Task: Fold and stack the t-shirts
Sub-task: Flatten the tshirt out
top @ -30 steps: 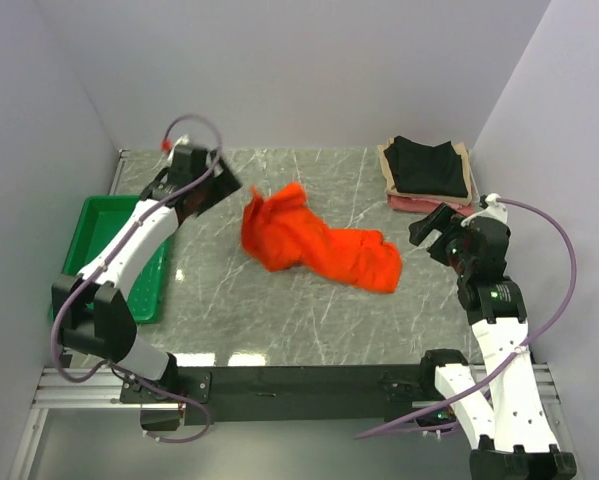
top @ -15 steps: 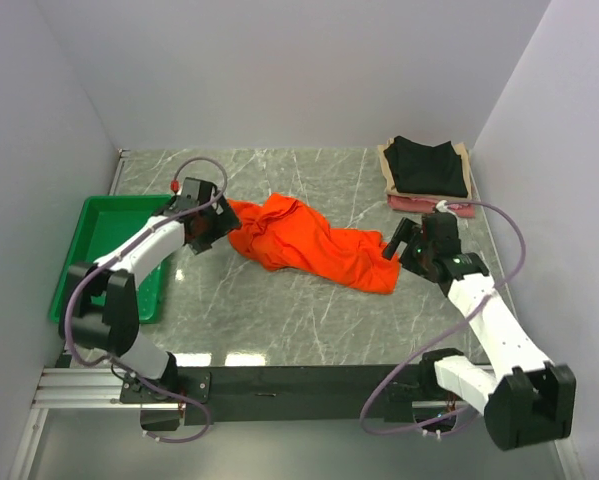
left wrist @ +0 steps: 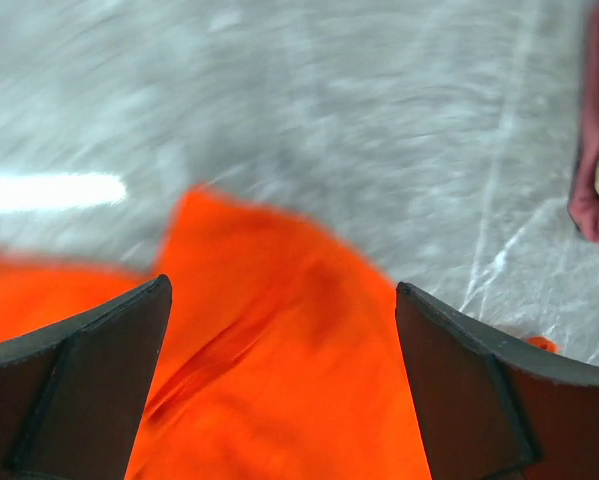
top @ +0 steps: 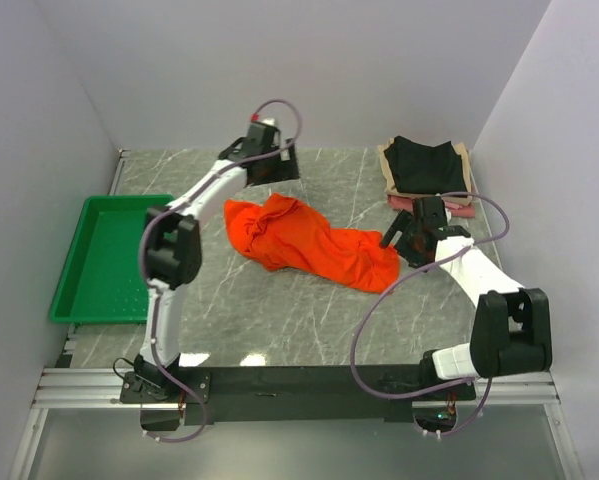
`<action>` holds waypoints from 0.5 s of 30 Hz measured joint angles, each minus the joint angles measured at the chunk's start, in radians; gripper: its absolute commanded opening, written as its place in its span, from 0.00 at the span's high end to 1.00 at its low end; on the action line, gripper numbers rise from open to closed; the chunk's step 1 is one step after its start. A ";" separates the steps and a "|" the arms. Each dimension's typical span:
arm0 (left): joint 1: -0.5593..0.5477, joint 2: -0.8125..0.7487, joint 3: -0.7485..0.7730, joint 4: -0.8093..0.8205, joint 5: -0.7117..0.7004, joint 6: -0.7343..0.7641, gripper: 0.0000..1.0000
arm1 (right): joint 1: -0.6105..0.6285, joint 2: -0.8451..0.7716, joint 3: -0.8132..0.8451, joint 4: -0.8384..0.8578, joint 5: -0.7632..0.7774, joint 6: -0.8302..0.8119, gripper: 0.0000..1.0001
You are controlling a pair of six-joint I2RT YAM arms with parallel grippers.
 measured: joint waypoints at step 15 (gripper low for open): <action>-0.106 0.291 0.239 -0.131 -0.044 0.111 0.43 | -0.055 0.072 0.024 0.023 -0.031 0.012 0.11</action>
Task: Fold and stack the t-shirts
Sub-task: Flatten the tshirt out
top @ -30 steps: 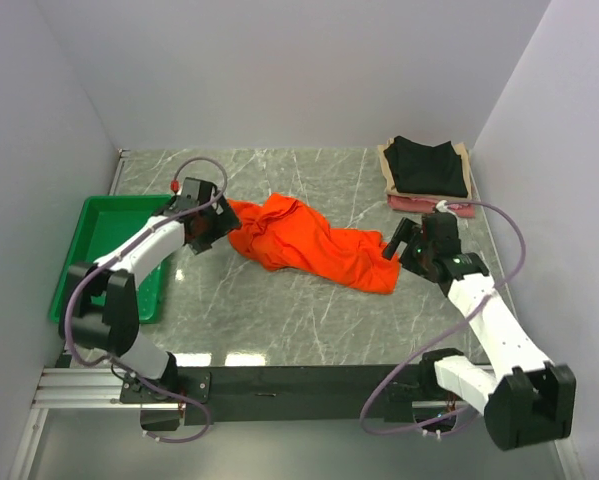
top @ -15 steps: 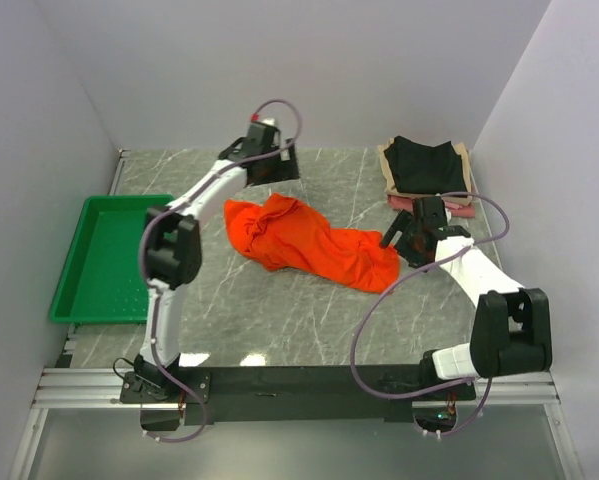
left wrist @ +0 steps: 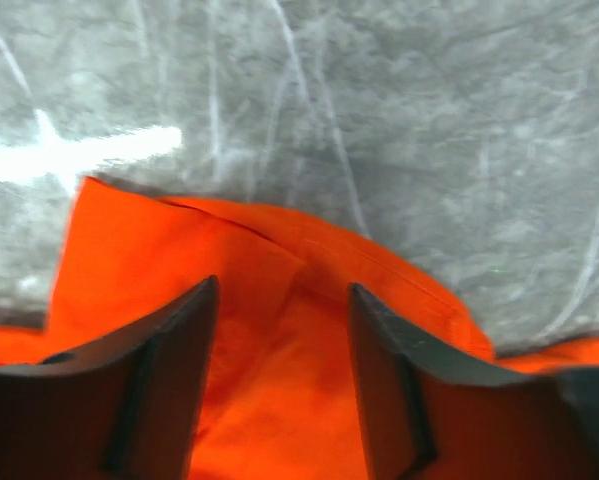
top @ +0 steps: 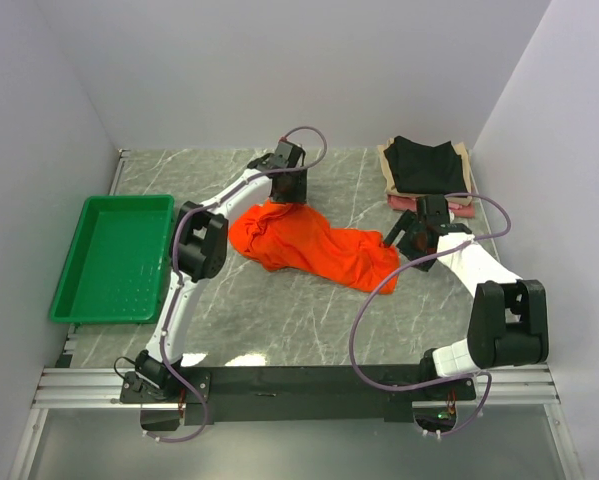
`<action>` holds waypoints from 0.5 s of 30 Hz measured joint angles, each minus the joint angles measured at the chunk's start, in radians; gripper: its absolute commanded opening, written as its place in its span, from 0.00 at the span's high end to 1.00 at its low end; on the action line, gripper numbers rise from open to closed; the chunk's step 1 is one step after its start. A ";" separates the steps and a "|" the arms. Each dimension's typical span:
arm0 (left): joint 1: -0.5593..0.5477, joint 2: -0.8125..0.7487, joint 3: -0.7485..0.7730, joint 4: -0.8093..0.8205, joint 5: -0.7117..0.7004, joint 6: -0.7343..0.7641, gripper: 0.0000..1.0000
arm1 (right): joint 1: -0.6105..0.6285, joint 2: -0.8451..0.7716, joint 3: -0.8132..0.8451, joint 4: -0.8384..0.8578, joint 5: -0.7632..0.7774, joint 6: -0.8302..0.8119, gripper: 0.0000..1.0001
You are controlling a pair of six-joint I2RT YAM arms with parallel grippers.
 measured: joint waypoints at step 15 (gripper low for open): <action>0.006 0.006 -0.006 -0.021 -0.034 0.019 1.00 | -0.020 0.000 0.000 0.000 -0.001 -0.004 0.12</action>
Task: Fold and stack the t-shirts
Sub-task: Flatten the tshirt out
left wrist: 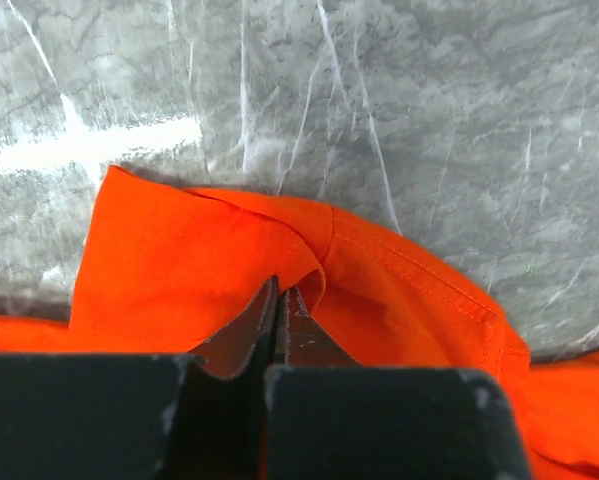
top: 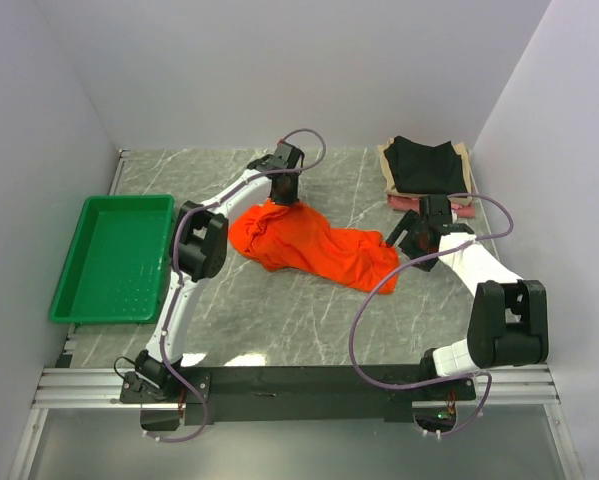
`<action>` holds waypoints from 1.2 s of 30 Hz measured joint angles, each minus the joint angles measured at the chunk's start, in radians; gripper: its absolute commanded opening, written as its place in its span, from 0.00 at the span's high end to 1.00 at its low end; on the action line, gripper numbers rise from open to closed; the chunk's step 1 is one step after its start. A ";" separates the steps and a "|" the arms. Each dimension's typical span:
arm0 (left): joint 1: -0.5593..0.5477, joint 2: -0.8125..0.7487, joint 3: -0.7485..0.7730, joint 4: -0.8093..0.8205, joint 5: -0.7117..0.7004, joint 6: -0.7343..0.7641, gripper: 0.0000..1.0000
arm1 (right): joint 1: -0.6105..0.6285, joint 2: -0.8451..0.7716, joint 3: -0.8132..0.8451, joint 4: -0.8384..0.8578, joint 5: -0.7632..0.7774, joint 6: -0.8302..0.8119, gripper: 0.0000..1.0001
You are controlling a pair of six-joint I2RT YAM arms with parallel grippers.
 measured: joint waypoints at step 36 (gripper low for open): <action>-0.005 -1.225 -1.048 0.359 -0.269 -0.178 1.00 | 0.118 0.121 0.039 -0.002 0.082 0.020 1.00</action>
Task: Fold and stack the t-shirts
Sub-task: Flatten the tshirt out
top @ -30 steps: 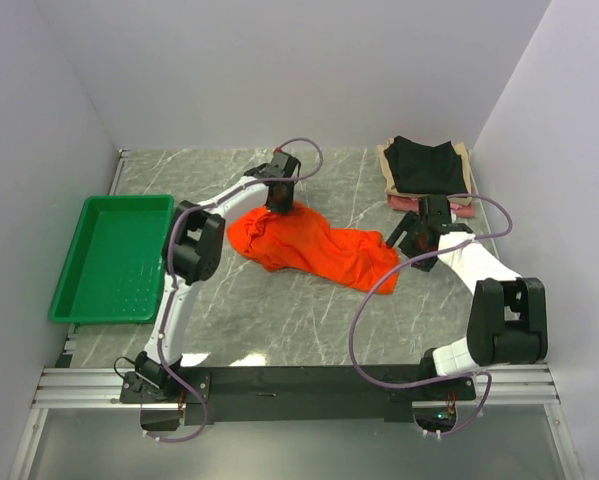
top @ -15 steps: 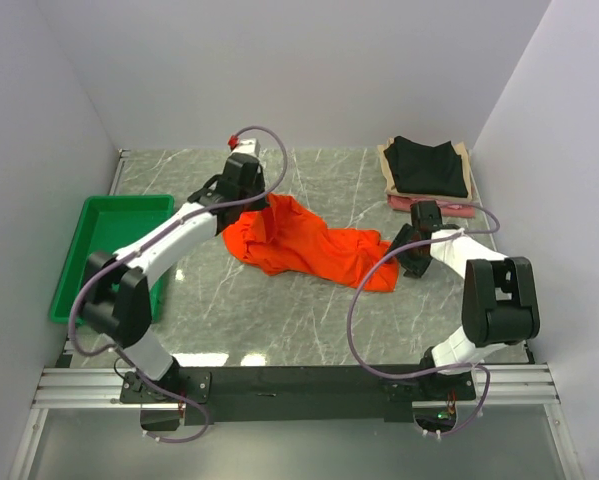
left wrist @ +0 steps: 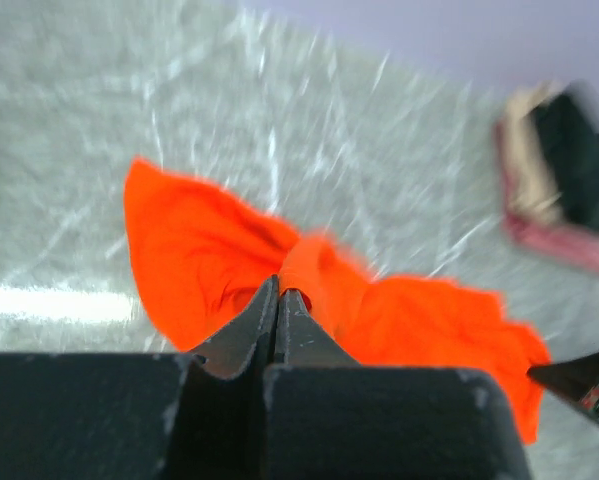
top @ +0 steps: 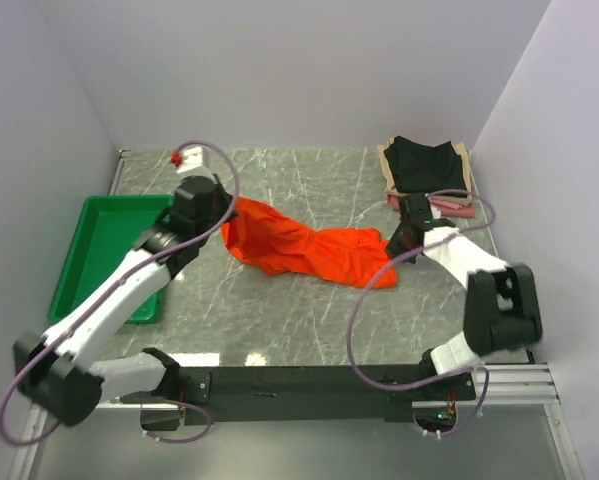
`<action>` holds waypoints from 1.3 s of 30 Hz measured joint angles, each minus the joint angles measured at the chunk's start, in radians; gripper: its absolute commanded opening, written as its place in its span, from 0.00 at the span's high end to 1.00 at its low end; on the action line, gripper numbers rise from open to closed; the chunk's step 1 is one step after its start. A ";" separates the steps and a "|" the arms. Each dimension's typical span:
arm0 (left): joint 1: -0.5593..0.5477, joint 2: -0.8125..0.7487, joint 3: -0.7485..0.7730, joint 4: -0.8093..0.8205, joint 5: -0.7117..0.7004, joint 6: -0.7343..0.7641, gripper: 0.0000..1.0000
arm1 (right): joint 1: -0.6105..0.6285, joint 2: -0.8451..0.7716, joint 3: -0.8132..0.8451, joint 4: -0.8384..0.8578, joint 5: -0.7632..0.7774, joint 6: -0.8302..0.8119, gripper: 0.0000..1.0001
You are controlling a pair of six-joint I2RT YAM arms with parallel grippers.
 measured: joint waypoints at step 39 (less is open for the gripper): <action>0.072 -0.188 0.508 -0.179 -0.342 -0.101 0.99 | 0.002 -0.515 0.797 -0.306 0.109 -0.139 1.00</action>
